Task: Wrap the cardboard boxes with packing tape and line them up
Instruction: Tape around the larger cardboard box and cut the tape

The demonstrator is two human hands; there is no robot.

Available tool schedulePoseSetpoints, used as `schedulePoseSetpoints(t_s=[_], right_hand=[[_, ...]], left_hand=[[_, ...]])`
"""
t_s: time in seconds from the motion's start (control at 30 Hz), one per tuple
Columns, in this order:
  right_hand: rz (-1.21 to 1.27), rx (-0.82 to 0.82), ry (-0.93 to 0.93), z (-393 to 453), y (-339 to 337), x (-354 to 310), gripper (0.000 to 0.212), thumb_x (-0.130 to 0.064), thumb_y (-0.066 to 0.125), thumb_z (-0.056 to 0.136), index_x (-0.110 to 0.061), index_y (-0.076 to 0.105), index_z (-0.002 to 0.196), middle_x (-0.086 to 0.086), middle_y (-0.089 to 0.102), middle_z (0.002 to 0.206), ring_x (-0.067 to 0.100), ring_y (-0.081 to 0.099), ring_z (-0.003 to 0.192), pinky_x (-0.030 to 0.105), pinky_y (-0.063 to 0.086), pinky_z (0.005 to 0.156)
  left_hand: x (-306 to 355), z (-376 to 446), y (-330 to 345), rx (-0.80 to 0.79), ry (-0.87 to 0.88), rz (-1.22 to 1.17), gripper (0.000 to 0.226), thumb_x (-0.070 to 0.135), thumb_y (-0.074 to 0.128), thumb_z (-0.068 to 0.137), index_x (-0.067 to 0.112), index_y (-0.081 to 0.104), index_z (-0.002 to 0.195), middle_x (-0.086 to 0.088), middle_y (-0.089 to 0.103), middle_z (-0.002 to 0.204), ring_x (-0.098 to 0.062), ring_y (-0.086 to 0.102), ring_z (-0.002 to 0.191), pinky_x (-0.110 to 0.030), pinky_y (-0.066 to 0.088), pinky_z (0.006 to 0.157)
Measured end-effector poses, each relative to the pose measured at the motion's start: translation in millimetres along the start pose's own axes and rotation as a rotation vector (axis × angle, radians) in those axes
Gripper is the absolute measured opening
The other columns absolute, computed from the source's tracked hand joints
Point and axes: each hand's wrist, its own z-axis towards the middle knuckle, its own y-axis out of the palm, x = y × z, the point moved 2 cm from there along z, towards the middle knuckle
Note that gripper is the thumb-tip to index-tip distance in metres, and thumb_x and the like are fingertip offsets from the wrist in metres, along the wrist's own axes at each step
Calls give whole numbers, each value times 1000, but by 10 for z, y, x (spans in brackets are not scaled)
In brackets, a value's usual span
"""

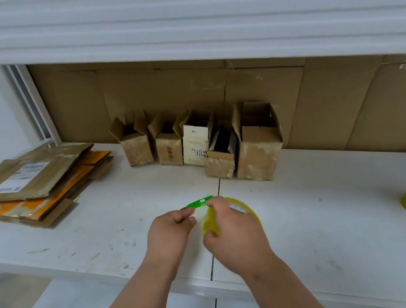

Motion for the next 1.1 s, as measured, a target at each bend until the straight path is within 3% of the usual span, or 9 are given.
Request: schedulePoseSetpoints(t_s=[0.1,0.27,0.4,0.5,0.6,0.73,0.9,0.97,1.1], right_hand=[[-121,-16,28,90,-4,172,52,-27,51,89,-27,34,139,-8,53,78,19,60,80,32,45,79],[-213,-139,152,153,142,347,48,-24,49,90,-24,36,136,-1,66,94,24,64,94,35,44,92],[-329,-7,214,304,132,201,44,-51,47,93,-29,44,131,-2,51,124,24,47,119,42,32,100],[-270,74,131,460,220,-72,40,-49,43,96,-33,47,133,-4,46,125,21,42,119,41,28,99],[-196,-8,59,593,462,-421,41,-47,42,97,-35,47,136,-6,47,129,19,42,123,41,27,102],[-173,-124,27,770,885,-940,41,-46,43,98,-34,45,138,-6,45,135,18,39,128,41,25,106],[-120,-148,-25,1026,1373,-1699,44,-43,43,99,-33,43,142,-7,42,143,16,34,135,40,21,109],[-121,-150,-37,1101,1539,-1952,46,-43,44,99,-33,40,144,-7,34,152,14,26,142,40,15,113],[-181,-177,-66,1256,1803,-2321,55,-45,43,99,-33,30,151,-6,5,166,14,-5,152,50,-3,119]], left_hand=[[-28,33,5,24,4,76,32,13,60,94,33,69,118,5,74,92,-23,65,90,-39,52,89],[-28,179,-134,95,9,81,28,17,58,97,26,67,122,1,70,105,-21,65,94,-39,54,92],[-5,291,-388,178,47,129,25,18,55,98,23,68,120,6,65,108,-13,59,91,-25,46,78],[4,375,-680,236,78,169,28,19,54,99,22,66,124,10,61,112,-11,56,91,-25,45,80],[21,489,-1060,275,106,216,29,20,53,99,23,63,127,7,61,119,-9,55,91,-20,44,73],[0,704,-1726,318,143,259,32,22,57,98,22,63,130,1,61,130,-13,55,108,-28,42,91],[-112,1032,-2618,380,175,489,34,30,58,95,27,62,129,-1,54,134,-22,52,107,-30,47,78],[-178,1142,-2906,365,160,661,41,33,56,94,31,57,134,-1,50,141,-27,46,125,-39,45,97],[-209,1333,-3294,313,175,978,52,38,51,95,37,40,146,2,37,153,-27,28,142,-46,17,120]])
